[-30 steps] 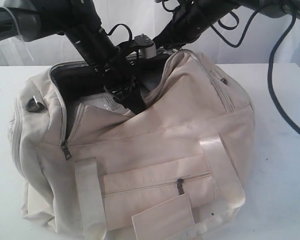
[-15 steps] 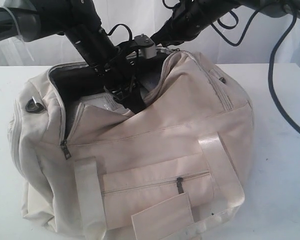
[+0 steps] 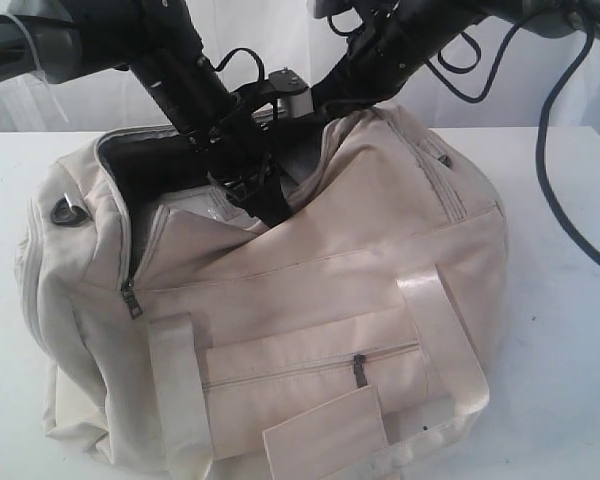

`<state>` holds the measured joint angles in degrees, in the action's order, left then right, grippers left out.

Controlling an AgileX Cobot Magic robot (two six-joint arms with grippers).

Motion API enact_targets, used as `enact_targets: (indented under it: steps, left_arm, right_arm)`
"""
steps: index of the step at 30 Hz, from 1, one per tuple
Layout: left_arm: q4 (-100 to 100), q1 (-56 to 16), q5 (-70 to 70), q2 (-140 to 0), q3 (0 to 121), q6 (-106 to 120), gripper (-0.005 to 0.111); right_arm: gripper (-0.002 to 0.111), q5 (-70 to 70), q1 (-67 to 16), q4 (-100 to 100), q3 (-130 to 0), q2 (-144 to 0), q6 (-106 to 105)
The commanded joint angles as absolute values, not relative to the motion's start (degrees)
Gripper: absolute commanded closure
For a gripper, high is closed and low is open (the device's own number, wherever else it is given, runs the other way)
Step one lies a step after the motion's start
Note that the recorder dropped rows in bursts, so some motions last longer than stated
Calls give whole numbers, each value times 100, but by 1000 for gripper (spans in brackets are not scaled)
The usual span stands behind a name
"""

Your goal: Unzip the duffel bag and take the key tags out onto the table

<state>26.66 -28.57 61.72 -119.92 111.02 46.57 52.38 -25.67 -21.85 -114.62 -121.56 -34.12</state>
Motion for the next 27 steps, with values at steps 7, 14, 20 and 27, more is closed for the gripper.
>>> enact_targets:
  steps: [7,14,20,27]
  left_arm:
    - [2788,-2870,6267,-11960,11060,4623,107]
    - [2788,-2870,6267,-11960,11060,4623,107]
    - [2788,-2870,6267,-11960,11060,4623,107]
    - [2788,-2870,6300,-11960,11060,4633,107]
  right_arm:
    - [108,5145,-2520,-2377,-11472,-11921,-3721]
    - [104,4274,-2520,-2354,-11472,-11935,-3721]
    - [75,4265,-2520,-2295,-11472,-12222,-3721]
    - [64,4018,-2520,-2285,-11472,-12452,-3533]
